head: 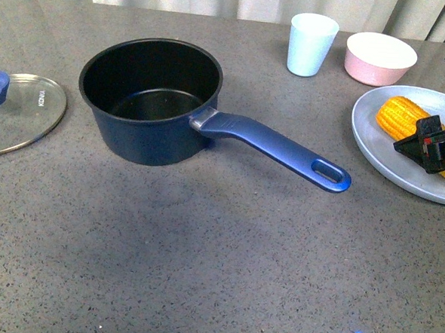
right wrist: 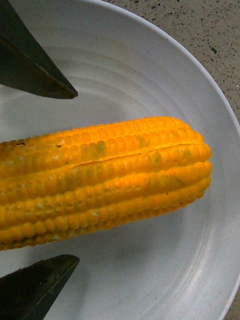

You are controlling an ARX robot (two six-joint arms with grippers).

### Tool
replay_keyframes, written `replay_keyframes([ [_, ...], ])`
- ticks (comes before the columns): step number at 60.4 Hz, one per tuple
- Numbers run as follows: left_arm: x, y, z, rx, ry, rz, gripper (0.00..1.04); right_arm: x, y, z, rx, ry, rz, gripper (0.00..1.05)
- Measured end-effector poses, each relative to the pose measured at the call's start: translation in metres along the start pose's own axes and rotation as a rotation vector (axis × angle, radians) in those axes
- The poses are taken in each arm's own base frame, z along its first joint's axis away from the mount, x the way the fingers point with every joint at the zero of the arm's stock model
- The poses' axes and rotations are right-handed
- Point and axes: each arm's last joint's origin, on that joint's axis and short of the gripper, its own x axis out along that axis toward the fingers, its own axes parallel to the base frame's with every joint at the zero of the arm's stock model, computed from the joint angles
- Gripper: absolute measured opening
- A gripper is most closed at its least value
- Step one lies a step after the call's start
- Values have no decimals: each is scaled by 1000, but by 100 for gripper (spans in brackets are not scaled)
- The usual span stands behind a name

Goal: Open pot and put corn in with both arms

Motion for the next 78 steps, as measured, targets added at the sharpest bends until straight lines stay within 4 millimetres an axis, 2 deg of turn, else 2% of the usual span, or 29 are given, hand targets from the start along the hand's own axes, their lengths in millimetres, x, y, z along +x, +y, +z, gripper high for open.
replay_keyframes([
  [9, 0, 0, 0, 0, 0, 0, 96, 1, 0, 0, 6, 0, 0, 61],
  [19, 0, 0, 0, 0, 0, 0, 96, 0, -2, -1, 21, -4, 2, 40],
  [26, 0, 0, 0, 0, 0, 0, 96, -7, -5, 3, 49, -27, 16, 30],
  [30, 0, 0, 0, 0, 0, 0, 96, -15, -5, 8, 62, -55, 27, 28],
  [40, 0, 0, 0, 0, 0, 0, 96, -42, 5, 40, 92, -159, 68, 22],
  [45, 0, 0, 0, 0, 0, 0, 96, -51, 25, 62, 85, -215, 126, 21],
  [52, 0, 0, 0, 0, 0, 0, 96, -49, 59, 86, 77, -252, 215, 20],
  [67, 0, 0, 0, 0, 0, 0, 96, -27, 133, 137, 30, -294, 368, 19],
  [78, 0, 0, 0, 0, 0, 0, 96, 1, 180, 161, -5, -273, 425, 18],
])
